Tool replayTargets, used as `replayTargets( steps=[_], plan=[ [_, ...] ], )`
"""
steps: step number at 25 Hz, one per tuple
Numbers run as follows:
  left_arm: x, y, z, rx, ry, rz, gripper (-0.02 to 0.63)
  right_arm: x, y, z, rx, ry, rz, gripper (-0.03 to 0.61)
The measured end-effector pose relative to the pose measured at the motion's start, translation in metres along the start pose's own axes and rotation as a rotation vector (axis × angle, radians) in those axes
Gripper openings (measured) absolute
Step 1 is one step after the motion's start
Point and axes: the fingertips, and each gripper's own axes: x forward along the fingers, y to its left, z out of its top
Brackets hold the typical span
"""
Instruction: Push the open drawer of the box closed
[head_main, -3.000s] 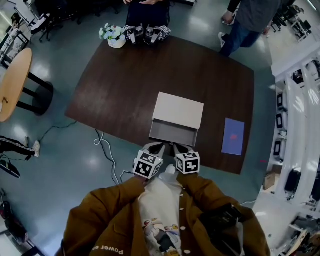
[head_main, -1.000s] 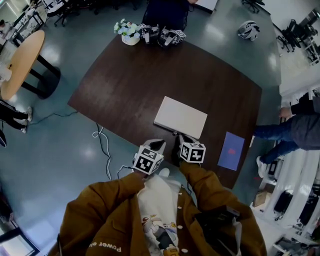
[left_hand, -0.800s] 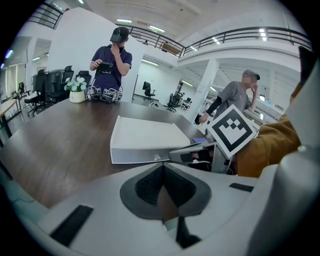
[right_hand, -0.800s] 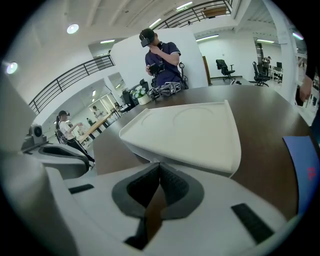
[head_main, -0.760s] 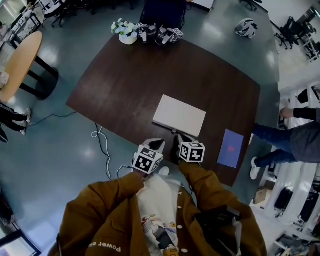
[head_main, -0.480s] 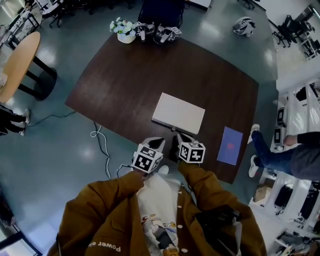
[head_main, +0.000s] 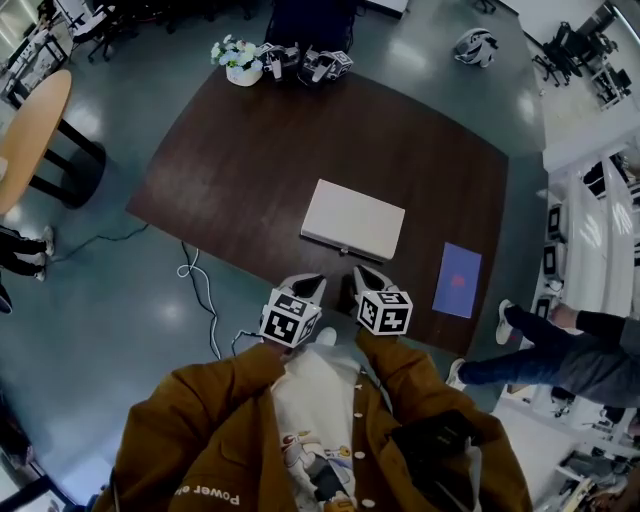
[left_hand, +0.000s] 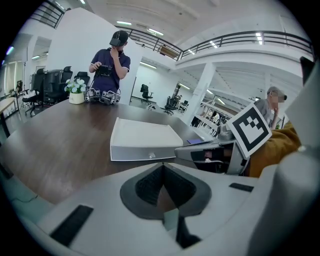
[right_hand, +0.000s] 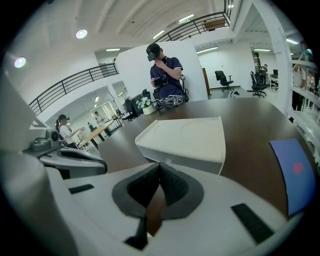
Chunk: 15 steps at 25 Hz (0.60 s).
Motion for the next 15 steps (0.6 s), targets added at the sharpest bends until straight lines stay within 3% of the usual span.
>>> replayTargets(
  steps=[15],
  plan=[
    [-0.032, -0.024, -0.016, 0.007, -0.019, -0.052, 0.005, -0.063, 0.036, -0.017, -0.009, -0.087, -0.023, 0.005]
  ],
)
